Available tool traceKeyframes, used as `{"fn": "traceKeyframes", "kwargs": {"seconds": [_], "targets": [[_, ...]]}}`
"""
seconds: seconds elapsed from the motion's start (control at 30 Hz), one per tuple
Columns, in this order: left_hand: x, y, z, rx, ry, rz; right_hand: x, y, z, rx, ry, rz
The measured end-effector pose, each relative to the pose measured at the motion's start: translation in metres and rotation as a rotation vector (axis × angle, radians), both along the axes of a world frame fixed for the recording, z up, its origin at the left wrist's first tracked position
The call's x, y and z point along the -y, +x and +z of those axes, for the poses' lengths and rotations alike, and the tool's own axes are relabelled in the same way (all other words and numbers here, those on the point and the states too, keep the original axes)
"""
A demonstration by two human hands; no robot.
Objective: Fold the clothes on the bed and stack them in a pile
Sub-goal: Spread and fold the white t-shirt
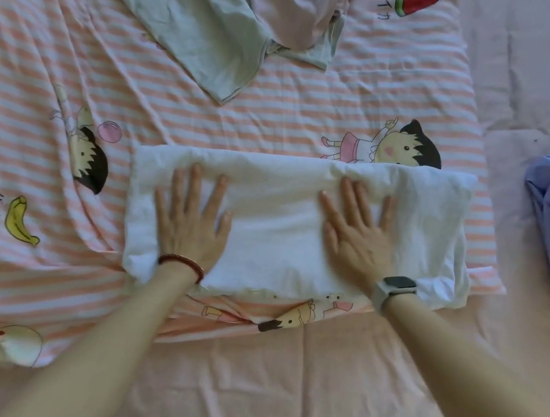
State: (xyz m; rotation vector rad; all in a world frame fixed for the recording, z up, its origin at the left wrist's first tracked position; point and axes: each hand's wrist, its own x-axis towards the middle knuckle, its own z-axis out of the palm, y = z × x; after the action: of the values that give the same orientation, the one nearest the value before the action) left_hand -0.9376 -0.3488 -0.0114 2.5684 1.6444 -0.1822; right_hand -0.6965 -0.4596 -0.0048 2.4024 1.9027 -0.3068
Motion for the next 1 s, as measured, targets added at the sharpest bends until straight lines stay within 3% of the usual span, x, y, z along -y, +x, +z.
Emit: {"fn": "traceKeyframes", "kwargs": {"seconds": [0.27, 0.37, 0.5, 0.67, 0.83, 1.0], "targets": [[-0.033, -0.012, 0.006, 0.023, -0.122, 0.218, 0.029, 0.102, 0.007, 0.073, -0.127, -0.382], [-0.014, 0.002, 0.022, 0.062, -0.162, 0.245, 0.034, 0.102, 0.018, -0.153, -0.071, -0.546], [0.052, 0.023, 0.031, 0.069, -0.188, 0.029, 0.059, 0.085, 0.028, -0.343, 0.215, -0.736], [0.092, 0.030, 0.014, -0.028, -0.298, 0.143, 0.097, 0.075, 0.025, -0.674, 0.123, -1.002], [0.088, 0.032, 0.008, -0.064, -0.330, 0.122, 0.092, 0.076, 0.036, -0.673, 0.253, -0.978], [0.080, 0.030, 0.018, -0.093, -0.412, 0.078, 0.080, 0.056, 0.076, -0.650, 0.332, -0.813]]}}
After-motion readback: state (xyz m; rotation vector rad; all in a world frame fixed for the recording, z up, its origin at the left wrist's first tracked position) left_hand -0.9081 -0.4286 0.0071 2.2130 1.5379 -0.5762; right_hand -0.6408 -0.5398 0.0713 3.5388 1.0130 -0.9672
